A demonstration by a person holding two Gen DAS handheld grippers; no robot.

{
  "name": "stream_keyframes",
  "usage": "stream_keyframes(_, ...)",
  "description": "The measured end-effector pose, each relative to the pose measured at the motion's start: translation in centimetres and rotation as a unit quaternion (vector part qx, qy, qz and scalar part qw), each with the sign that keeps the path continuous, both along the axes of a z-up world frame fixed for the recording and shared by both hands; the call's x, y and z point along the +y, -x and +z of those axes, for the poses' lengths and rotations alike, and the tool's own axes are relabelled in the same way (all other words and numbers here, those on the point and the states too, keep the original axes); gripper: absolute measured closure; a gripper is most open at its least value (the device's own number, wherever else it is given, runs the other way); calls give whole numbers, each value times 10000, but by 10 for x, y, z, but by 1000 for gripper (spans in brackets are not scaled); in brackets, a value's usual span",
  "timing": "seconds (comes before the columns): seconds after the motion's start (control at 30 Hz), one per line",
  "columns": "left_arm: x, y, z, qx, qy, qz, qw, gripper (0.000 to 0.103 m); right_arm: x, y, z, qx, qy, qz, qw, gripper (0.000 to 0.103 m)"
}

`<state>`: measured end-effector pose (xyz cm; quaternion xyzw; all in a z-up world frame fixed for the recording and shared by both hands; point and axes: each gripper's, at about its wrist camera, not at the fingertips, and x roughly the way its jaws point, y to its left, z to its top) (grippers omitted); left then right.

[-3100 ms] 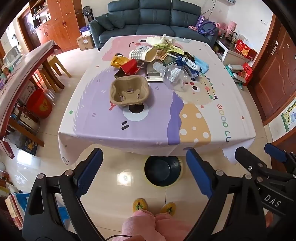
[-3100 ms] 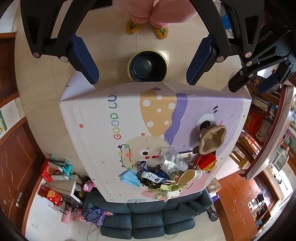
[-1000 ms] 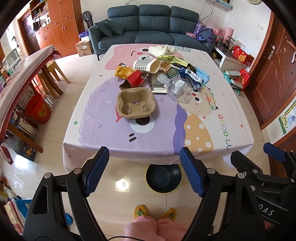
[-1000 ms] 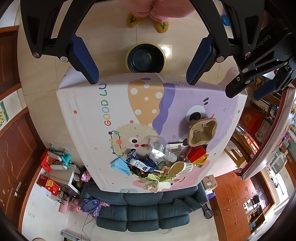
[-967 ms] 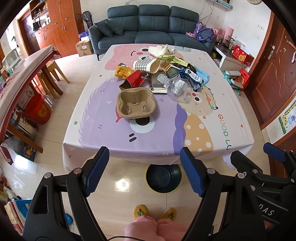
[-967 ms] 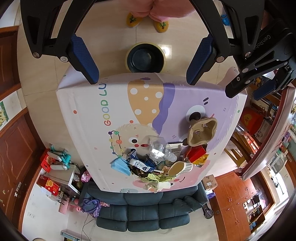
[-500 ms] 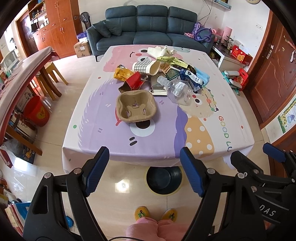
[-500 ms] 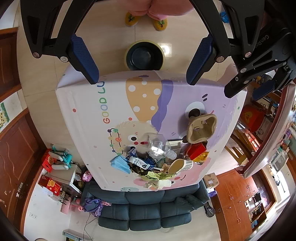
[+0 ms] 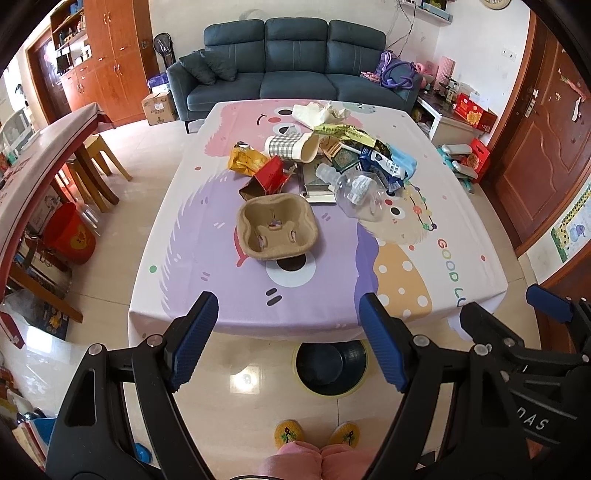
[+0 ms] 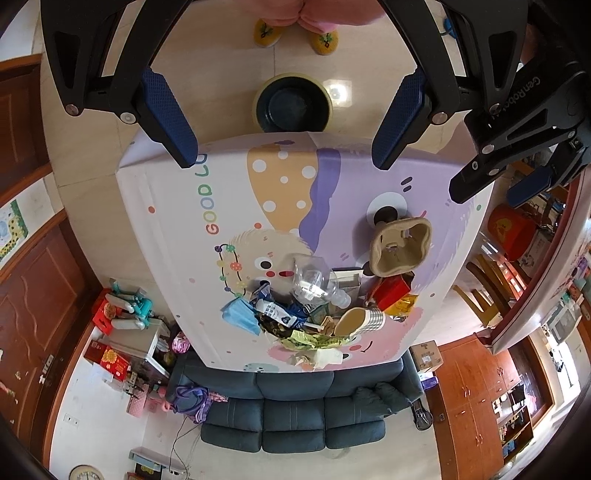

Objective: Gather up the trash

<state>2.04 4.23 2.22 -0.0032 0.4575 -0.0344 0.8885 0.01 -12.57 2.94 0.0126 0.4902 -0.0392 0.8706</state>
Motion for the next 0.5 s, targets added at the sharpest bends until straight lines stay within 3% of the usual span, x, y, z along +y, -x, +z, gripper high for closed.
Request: stream_keyframes(0.5,11,-25,2,-110,268,24,9996,26,-12,-25,2,-39,-165,-138,9998,6)
